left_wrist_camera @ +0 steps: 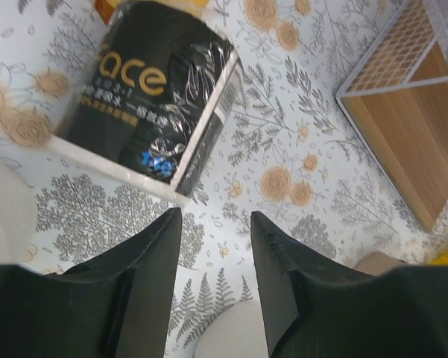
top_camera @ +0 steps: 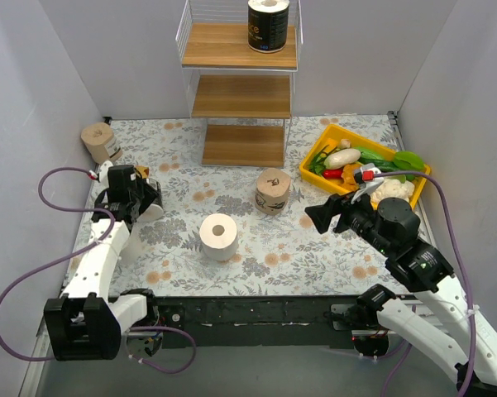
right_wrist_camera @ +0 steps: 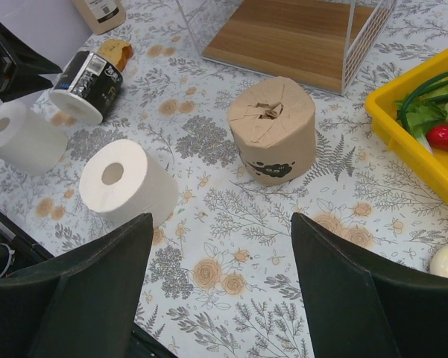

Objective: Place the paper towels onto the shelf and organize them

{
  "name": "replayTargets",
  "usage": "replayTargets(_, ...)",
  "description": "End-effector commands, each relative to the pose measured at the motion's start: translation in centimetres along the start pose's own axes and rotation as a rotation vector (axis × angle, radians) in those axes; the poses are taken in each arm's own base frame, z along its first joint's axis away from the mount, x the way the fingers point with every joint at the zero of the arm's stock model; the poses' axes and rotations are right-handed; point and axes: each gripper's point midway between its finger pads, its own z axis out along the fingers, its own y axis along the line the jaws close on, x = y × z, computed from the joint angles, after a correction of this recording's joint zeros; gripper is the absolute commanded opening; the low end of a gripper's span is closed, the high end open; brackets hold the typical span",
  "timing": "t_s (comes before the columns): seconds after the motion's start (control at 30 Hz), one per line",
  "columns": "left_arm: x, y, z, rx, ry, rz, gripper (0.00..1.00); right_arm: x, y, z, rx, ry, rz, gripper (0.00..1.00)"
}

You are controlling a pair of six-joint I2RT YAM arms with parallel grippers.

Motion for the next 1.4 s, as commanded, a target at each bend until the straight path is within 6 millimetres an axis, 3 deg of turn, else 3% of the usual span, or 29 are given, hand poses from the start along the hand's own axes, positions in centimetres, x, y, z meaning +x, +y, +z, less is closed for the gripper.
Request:
replayTargets(0.0,-2.6,0.7,1.0,-0.106,-0.063,0.098,0.40,-2.9,0.9,-1.1,-0.024,-0.091,0.001,0.82)
replayTargets(0.03,-3.3,0.3,1.0,-0.110,-0.076,0.110,0.38,-3.0,0.9,-1.2,-0.023,-0.093,0.002,0.82)
replayTargets(0.13,-3.9,1.6,1.9,-0.206,-0.078,0.151,0.32,-3.2,0.9,-1.5,-0.025,-0.098,0.001,0.81)
replayTargets(0.3,-4.0,2.8,2.2,-0.263,-0.079,0.192,0.23,-3.3,0.8,-1.6,-0.020,-0.111,-0.015,0.81)
replayTargets(0.7,-1.1,3.7,4.1,-0.252,0.018,0.215,0.13,-3.2,0.6,-1.4,-0.015,-0.117,-0.026,0.81)
replayTargets(0.87,-0.1,4.8,2.9,-0.255,0.039,0.218,0.13,-2.7,0.2,-1.2,-0.001,-0.109,-0.024,0.81)
replayTargets(1.1,4.0,6.0,1.7,-0.222,0.158,0.144,0.13,-2.3,0.0,-1.1,0.006,-0.099,-0.035,0.81)
replayTargets(1.37,6.3,4.6,0.0,-0.136,0.239,0.039,0.11,-2.8,0.1,-1.7,0.002,-0.122,-0.041,0.81)
